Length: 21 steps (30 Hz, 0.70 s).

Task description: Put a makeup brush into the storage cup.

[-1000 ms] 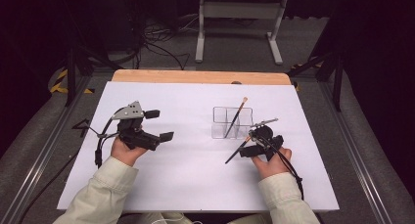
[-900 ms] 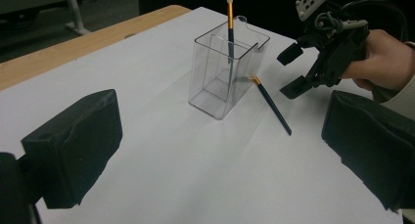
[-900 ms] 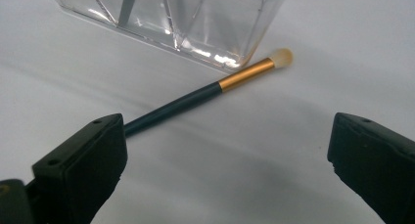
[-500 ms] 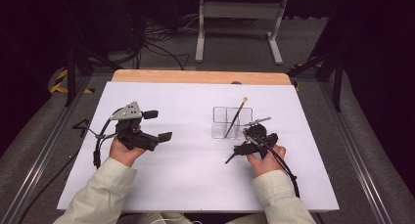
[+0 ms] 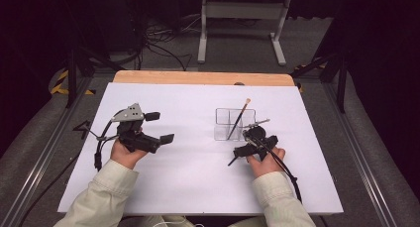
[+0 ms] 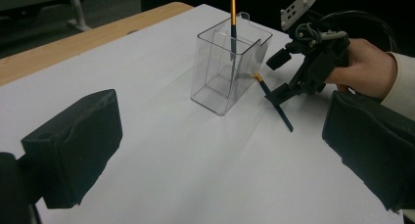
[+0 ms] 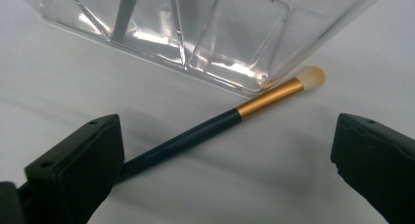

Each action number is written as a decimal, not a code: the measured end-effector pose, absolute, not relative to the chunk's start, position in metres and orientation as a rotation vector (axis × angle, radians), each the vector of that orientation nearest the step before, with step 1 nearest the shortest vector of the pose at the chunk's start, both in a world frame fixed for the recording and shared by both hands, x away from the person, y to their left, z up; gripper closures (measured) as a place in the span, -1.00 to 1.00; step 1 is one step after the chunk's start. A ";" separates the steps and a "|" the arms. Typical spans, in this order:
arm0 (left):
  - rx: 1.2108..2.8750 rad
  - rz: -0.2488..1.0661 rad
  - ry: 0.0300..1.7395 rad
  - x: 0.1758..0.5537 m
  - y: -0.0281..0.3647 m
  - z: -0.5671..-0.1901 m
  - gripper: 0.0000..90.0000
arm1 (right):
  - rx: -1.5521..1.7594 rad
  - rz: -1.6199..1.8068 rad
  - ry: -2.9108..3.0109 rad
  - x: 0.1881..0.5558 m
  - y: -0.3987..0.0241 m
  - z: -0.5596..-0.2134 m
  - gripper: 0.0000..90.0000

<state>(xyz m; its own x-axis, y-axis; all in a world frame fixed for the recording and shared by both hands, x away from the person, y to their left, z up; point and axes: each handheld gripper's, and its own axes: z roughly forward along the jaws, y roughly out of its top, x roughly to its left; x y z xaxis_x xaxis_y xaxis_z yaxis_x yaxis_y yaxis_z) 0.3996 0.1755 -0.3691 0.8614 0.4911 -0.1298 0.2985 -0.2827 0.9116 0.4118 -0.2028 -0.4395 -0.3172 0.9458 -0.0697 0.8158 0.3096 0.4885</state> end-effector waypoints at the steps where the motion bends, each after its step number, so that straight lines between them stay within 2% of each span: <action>1: 1.889 0.209 0.587 0.400 0.176 -0.369 -0.95 | 1.584 0.510 2.238 0.412 -0.202 -0.441 -1.00; 14: 1.897 0.206 0.589 0.400 0.173 -0.370 -0.95 | 1.650 0.416 2.289 0.412 -0.205 -0.440 -0.97; 18: 1.899 0.207 0.586 0.400 0.174 -0.370 -0.95 | 1.676 0.436 2.312 0.411 -0.207 -0.438 -0.82; 21: 1.899 0.207 0.588 0.400 0.174 -0.370 -0.95 | 1.676 0.426 2.329 0.409 -0.207 -0.433 -0.56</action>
<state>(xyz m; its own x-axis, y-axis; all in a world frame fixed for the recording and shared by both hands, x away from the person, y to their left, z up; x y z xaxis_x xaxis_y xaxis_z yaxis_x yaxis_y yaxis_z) 0.4002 0.1735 -0.3700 0.8626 0.4894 -0.1284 0.3012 -0.2927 0.9075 0.4090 -0.2069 -0.4334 -0.3135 0.9493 -0.0239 0.8793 0.2997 0.3703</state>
